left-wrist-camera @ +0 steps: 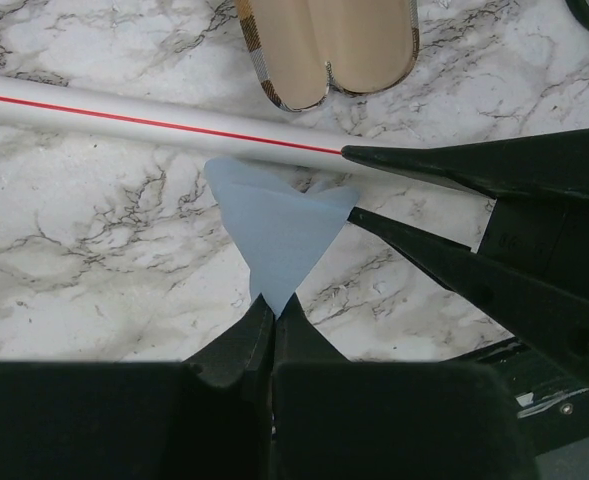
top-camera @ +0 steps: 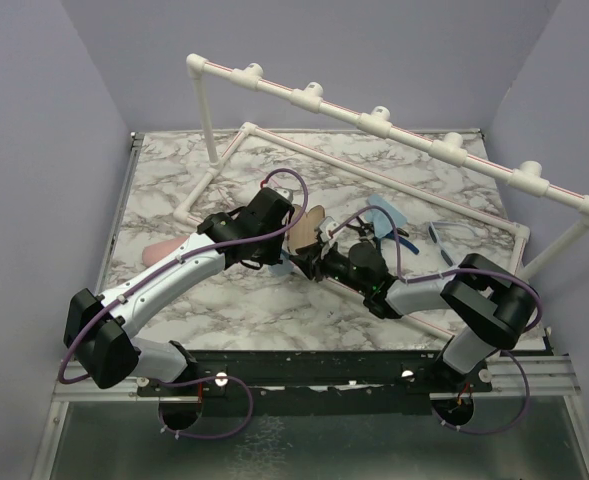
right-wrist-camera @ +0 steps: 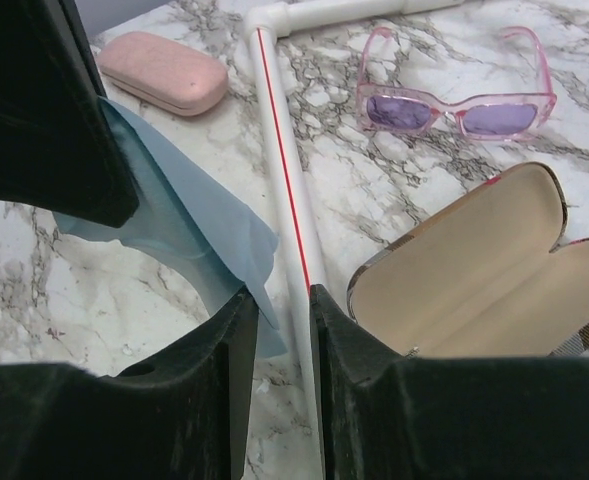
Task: Organize the sunglasses
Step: Fold the glasses cleaning cloth at the center of the board.
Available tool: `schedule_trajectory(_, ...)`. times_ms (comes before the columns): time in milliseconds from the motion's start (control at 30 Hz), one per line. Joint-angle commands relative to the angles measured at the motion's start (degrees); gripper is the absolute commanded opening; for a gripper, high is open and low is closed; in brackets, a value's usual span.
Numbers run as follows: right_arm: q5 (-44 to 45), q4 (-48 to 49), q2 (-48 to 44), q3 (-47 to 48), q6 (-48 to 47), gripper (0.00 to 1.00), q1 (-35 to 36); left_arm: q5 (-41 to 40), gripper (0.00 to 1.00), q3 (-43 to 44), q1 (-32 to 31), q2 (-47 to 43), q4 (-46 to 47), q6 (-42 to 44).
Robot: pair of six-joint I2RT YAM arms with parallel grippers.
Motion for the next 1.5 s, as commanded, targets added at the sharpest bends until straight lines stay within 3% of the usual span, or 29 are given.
schedule_trajectory(0,1.3,-2.5,-0.2,1.5,-2.1,0.31,-0.4,1.6,0.0,1.4,0.1,-1.4,0.6,0.4)
schedule_trajectory(333,-5.5,-1.4,-0.5,2.0,-3.5,0.35,-0.3,2.2,0.0,0.8,0.1,-1.2,0.8,0.4)
schedule_trajectory(433,-6.3,-2.5,-0.1,2.9,-3.5,0.27,-0.3,2.2,0.0,0.8,0.1,-1.1,0.8,0.5)
schedule_trajectory(567,-6.3,-3.2,-0.6,2.8,-3.5,0.05,-0.4,1.9,0.0,0.7,0.1,-1.3,0.8,1.1)
schedule_trajectory(633,-5.8,-5.2,-1.9,2.7,-4.2,0.01,-0.3,1.1,0.0,0.1,0.1,-1.7,0.8,2.5)
schedule_trajectory(833,-6.2,-20.1,-7.6,4.3,-8.4,0.01,-0.3,-8.1,0.0,-5.1,0.1,-3.0,4.8,23.3)
schedule_trajectory(967,-8.3,-25.1,-10.6,4.0,-7.4,0.0,-0.3,-8.7,0.0,-9.1,0.1,-4.0,5.8,38.0)
schedule_trajectory(1200,-13.7,-32.6,-11.3,7.4,-4.2,0.0,-0.2,-7.2,0.0,-13.9,0.0,-8.8,10.1,51.4)
schedule_trajectory(1467,-12.2,-37.6,-5.7,16.2,-3.3,0.01,-0.2,-9.1,0.0,-19.7,0.1,-12.3,15.1,57.8)
